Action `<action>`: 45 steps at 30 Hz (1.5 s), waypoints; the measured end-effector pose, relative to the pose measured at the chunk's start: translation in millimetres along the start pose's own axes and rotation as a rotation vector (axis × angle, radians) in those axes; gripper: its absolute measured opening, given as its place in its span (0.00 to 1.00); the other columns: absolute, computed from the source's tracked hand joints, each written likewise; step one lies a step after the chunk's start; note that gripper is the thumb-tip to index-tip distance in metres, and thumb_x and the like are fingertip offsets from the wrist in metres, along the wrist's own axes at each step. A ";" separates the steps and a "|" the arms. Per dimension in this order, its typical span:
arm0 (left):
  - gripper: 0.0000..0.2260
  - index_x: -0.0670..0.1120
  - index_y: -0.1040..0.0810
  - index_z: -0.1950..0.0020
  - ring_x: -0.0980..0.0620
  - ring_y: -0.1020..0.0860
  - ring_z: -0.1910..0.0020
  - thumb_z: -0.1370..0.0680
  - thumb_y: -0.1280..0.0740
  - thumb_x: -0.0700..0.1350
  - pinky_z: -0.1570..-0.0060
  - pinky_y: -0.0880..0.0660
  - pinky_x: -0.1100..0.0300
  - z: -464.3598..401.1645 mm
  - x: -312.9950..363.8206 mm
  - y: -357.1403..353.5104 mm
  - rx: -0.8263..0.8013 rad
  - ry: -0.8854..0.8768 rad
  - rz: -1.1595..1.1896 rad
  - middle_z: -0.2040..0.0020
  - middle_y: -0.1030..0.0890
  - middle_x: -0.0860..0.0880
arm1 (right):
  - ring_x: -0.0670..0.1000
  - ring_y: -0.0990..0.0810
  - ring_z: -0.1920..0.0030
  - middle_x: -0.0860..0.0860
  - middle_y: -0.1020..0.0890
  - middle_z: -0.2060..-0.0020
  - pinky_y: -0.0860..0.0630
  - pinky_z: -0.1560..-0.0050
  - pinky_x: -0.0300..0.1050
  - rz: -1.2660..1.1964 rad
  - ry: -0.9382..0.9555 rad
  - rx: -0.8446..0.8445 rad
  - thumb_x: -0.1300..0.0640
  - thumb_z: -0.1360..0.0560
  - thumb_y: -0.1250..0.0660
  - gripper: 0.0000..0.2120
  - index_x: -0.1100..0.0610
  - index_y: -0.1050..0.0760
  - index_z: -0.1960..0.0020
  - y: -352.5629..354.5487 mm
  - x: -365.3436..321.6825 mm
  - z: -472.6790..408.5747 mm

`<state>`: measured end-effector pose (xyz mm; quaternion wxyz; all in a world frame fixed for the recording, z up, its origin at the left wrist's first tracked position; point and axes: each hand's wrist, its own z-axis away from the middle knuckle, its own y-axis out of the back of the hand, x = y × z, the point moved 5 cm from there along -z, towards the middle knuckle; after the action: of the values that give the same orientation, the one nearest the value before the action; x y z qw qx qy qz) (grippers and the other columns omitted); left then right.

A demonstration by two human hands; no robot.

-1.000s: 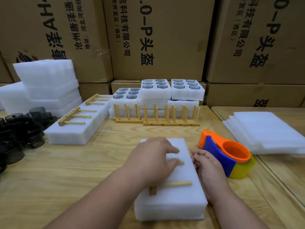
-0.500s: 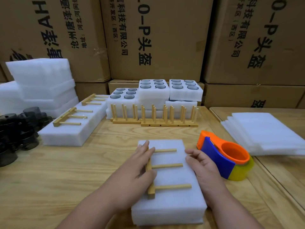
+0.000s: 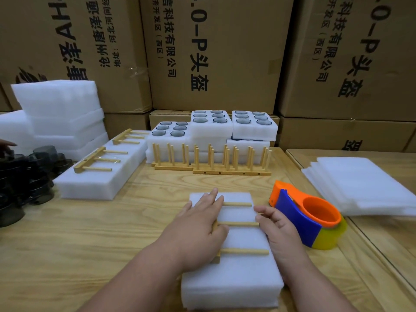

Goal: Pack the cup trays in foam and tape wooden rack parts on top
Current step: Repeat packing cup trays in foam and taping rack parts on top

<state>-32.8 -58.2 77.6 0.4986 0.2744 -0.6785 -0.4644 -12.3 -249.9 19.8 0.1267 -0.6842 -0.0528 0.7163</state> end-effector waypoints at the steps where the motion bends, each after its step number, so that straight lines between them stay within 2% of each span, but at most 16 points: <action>1: 0.29 0.55 0.55 0.17 0.67 0.64 0.22 0.16 0.47 0.54 0.22 0.64 0.59 0.0 -0.1 -0.8 0.002 0.001 0.002 0.19 0.63 0.62 | 0.58 0.13 0.55 0.57 0.13 0.53 0.17 0.57 0.54 -0.001 -0.009 0.000 0.62 0.20 0.34 0.08 0.53 0.18 0.45 -0.1 -0.2 0.4; 5: 0.30 0.59 0.54 0.18 0.71 0.64 0.24 0.18 0.49 0.61 0.23 0.63 0.60 1.1 -6.5 -2.9 0.073 -0.004 0.131 0.21 0.62 0.67 | 0.56 0.14 0.59 0.59 0.13 0.56 0.17 0.63 0.51 -0.016 -0.007 -0.001 0.57 0.18 0.35 0.08 0.52 0.17 0.47 -0.3 -1.9 2.9; 9: 0.22 0.61 0.36 0.22 0.81 0.42 0.32 0.17 0.41 0.59 0.33 0.45 0.77 15.5 -44.5 -5.5 0.418 0.190 0.814 0.24 0.38 0.69 | 0.57 0.13 0.53 0.58 0.13 0.52 0.17 0.62 0.47 -0.040 -0.016 -0.042 0.59 0.21 0.32 0.06 0.50 0.17 0.49 -2.9 -3.0 6.0; 11: 0.14 0.63 0.27 0.30 0.76 0.33 0.34 0.15 0.41 0.52 0.31 0.37 0.70 25.3 -65.7 -21.1 0.473 0.275 1.046 0.28 0.29 0.66 | 0.57 0.13 0.54 0.59 0.13 0.51 0.18 0.62 0.48 -0.047 -0.016 -0.043 0.59 0.21 0.32 0.07 0.49 0.17 0.50 -3.2 -2.8 6.1; 14: 0.11 0.62 0.20 0.38 0.63 0.27 0.31 0.18 0.36 0.50 0.26 0.35 0.52 32.7 -76.7 -37.5 0.469 0.291 1.130 0.32 0.22 0.61 | 0.58 0.15 0.57 0.61 0.14 0.53 0.18 0.58 0.52 -0.057 -0.017 -0.037 0.57 0.20 0.34 0.08 0.49 0.16 0.51 -2.3 -2.4 5.7; 16: 0.15 0.65 0.18 0.40 0.62 0.22 0.36 0.25 0.34 0.53 0.36 0.25 0.58 34.5 -68.0 -36.8 0.435 0.252 1.135 0.37 0.18 0.62 | 0.56 0.18 0.60 0.60 0.14 0.58 0.20 0.57 0.53 -0.036 -0.019 -0.014 0.58 0.19 0.34 0.10 0.49 0.16 0.52 0.0 -1.9 4.6; 18: 0.17 0.70 0.18 0.43 0.65 0.19 0.42 0.25 0.35 0.51 0.52 0.23 0.71 36.6 -57.3 -32.2 0.416 0.208 1.093 0.41 0.17 0.64 | 0.51 0.22 0.67 0.55 0.18 0.67 0.23 0.65 0.46 -0.010 0.021 0.023 0.62 0.20 0.34 0.11 0.51 0.16 0.53 3.6 -8.3 4.5; 21: 0.20 0.71 0.18 0.46 0.65 0.18 0.46 0.19 0.35 0.43 0.57 0.24 0.73 38.0 -54.8 -30.4 0.440 0.200 1.114 0.44 0.16 0.64 | 0.47 0.26 0.70 0.47 0.21 0.70 0.28 0.70 0.36 0.223 0.257 0.106 0.63 0.22 0.32 0.08 0.52 0.17 0.51 17.5 -41.8 7.0; 25: 0.27 0.73 0.17 0.50 0.67 0.18 0.48 0.17 0.38 0.37 0.59 0.25 0.74 38.7 -52.8 -30.0 0.479 0.221 1.131 0.47 0.16 0.66 | 0.42 0.20 0.57 0.42 0.18 0.59 0.26 0.61 0.36 0.718 0.503 0.294 0.44 0.28 0.33 0.08 0.41 0.22 0.49 44.1 -94.4 3.2; 27: 0.27 0.73 0.17 0.52 0.69 0.18 0.50 0.17 0.37 0.37 0.61 0.25 0.75 39.8 -51.0 -28.8 0.498 0.219 1.120 0.49 0.16 0.68 | 0.48 0.22 0.49 0.42 0.21 0.52 0.26 0.54 0.44 1.119 0.380 0.339 0.38 0.28 0.32 0.19 0.44 0.26 0.41 58.0 -104.8 -10.5; 29: 0.27 0.73 0.17 0.52 0.69 0.18 0.51 0.17 0.38 0.37 0.62 0.25 0.75 40.4 -49.7 -27.6 0.501 0.210 1.120 0.50 0.16 0.67 | 0.50 0.22 0.50 0.45 0.22 0.52 0.23 0.53 0.47 1.446 0.102 0.246 0.30 0.30 0.32 0.26 0.49 0.28 0.44 69.9 -99.7 -25.0; 31: 0.27 0.72 0.16 0.52 0.69 0.18 0.52 0.17 0.37 0.37 0.62 0.25 0.74 40.9 -48.2 -26.8 0.505 0.207 1.124 0.50 0.15 0.67 | 0.48 0.22 0.54 0.44 0.22 0.57 0.23 0.55 0.47 1.620 -0.092 0.100 0.27 0.32 0.34 0.26 0.48 0.28 0.49 74.5 -85.8 -29.5; 34: 0.25 0.72 0.17 0.51 0.69 0.18 0.52 0.18 0.36 0.38 0.63 0.25 0.75 41.3 -49.1 -27.5 0.507 0.215 1.124 0.50 0.16 0.67 | 0.46 0.23 0.57 0.43 0.23 0.61 0.27 0.54 0.48 1.752 -0.095 0.058 0.28 0.32 0.35 0.23 0.47 0.30 0.55 74.2 -75.8 -30.0; 38: 0.18 0.67 0.16 0.46 0.62 0.17 0.44 0.18 0.34 0.41 0.50 0.20 0.64 41.0 -59.0 -31.1 0.501 0.240 1.167 0.44 0.15 0.61 | 0.47 0.22 0.58 0.45 0.21 0.61 0.26 0.59 0.46 1.613 -0.044 0.113 0.33 0.29 0.31 0.19 0.48 0.28 0.56 71.5 -85.5 -25.2; 41: 0.10 0.56 0.15 0.42 0.51 0.18 0.39 0.19 0.32 0.44 0.34 0.26 0.44 40.9 -70.4 -37.0 0.518 0.322 1.321 0.41 0.15 0.52 | 0.53 0.16 0.59 0.53 0.15 0.60 0.23 0.58 0.49 1.056 0.025 0.129 0.42 0.27 0.26 0.15 0.54 0.19 0.56 71.5 -97.1 -13.9; 45: 0.15 0.57 0.15 0.46 0.60 0.21 0.38 0.18 0.34 0.38 0.39 0.27 0.59 46.2 -61.6 -6.9 0.722 0.245 1.179 0.42 0.15 0.58 | 0.58 0.14 0.49 0.55 0.12 0.52 0.22 0.42 0.57 0.374 0.071 0.056 0.46 0.26 0.26 0.14 0.56 0.14 0.50 52.7 -115.4 13.2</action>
<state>-54.8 6.8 42.1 0.6178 0.0597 -0.7650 0.1720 -27.5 -328.6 119.0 0.0121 -0.7030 0.0996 0.7041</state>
